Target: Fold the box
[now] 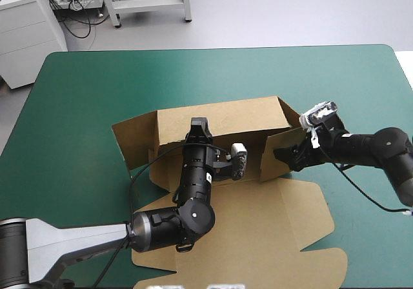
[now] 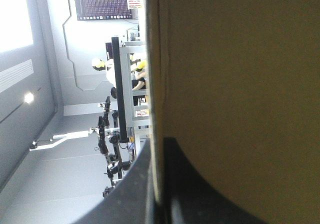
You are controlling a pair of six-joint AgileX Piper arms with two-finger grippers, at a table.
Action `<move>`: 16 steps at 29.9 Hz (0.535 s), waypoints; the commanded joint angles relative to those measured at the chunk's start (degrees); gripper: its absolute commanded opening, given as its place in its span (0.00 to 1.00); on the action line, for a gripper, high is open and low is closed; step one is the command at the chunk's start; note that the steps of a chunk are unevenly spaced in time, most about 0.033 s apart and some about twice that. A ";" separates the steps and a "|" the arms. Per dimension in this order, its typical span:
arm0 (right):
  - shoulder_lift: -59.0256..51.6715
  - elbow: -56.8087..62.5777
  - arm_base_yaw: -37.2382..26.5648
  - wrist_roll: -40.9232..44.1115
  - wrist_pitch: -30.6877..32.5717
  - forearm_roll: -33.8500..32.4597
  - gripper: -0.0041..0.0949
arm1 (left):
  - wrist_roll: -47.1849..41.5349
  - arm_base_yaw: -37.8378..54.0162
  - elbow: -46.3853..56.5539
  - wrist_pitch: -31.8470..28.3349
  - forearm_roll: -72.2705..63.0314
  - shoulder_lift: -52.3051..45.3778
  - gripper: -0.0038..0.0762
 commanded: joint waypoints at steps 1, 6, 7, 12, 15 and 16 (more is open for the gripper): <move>-1.87 -1.23 4.30 3.97 -6.31 -1.98 0.80 | -0.23 -0.32 -1.70 3.71 6.92 -2.21 0.01; -1.87 -1.20 9.48 10.32 -12.52 -6.02 0.80 | -0.23 -0.32 -1.70 3.71 6.92 -2.21 0.01; -1.87 -1.20 10.08 11.51 -13.50 -6.65 0.79 | -0.23 -0.32 -1.70 3.96 6.92 -2.21 0.01; -1.87 -1.10 10.94 13.23 -15.03 -7.69 0.77 | -0.34 -0.32 -1.70 4.07 6.92 -2.21 0.01; -1.87 -0.13 10.94 13.23 -15.76 -7.17 0.74 | -3.38 -0.32 -2.80 4.20 6.92 -2.21 0.01; -1.87 0.44 10.94 13.23 -16.04 -7.02 0.74 | -4.32 -0.32 -3.49 4.20 6.79 -2.21 0.01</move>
